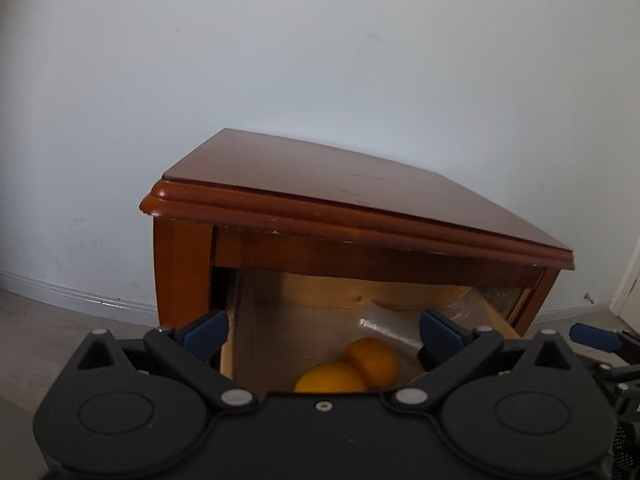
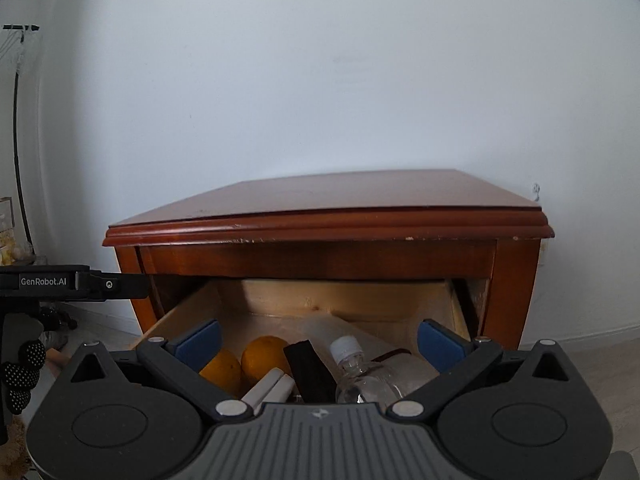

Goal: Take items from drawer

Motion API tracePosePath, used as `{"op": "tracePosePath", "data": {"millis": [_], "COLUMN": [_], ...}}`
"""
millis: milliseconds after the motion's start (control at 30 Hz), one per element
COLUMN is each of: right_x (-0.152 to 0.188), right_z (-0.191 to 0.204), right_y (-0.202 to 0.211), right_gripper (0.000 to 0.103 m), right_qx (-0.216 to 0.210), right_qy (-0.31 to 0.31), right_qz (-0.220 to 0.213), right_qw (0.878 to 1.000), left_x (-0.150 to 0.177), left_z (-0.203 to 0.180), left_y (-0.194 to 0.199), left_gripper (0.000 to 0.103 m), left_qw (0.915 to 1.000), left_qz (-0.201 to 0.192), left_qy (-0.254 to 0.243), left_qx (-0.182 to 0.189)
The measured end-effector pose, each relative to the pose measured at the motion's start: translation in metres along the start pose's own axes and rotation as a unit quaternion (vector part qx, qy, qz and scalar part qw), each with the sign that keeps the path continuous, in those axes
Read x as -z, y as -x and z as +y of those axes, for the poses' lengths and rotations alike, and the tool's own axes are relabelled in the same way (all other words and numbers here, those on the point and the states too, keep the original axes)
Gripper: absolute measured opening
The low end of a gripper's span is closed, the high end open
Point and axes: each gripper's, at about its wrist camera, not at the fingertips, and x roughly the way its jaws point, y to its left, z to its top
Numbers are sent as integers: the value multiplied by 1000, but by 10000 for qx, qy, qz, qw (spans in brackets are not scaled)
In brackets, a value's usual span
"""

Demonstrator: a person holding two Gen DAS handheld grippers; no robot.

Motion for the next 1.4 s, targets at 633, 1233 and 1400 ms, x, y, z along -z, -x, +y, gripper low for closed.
{"op": "tracePosePath", "data": {"millis": [633,1233,1400], "right_x": [-25,-36,-36], "right_z": [26,40,49], "right_y": [-79,-120,-126], "right_gripper": [86,68,63], "right_qx": [272,-234,-80], "right_qy": [810,633,911], "right_qz": [1651,2798,2764], "right_qw": [9826,9577,9567], "left_x": [-26,-40,-39], "left_z": [-4,21,27], "left_y": [-41,-61,-56], "left_gripper": [103,103,103], "left_qw": [9963,9950,9944], "left_qz": [526,613,573], "left_qy": [-630,-97,41], "left_qx": [250,784,886]}}
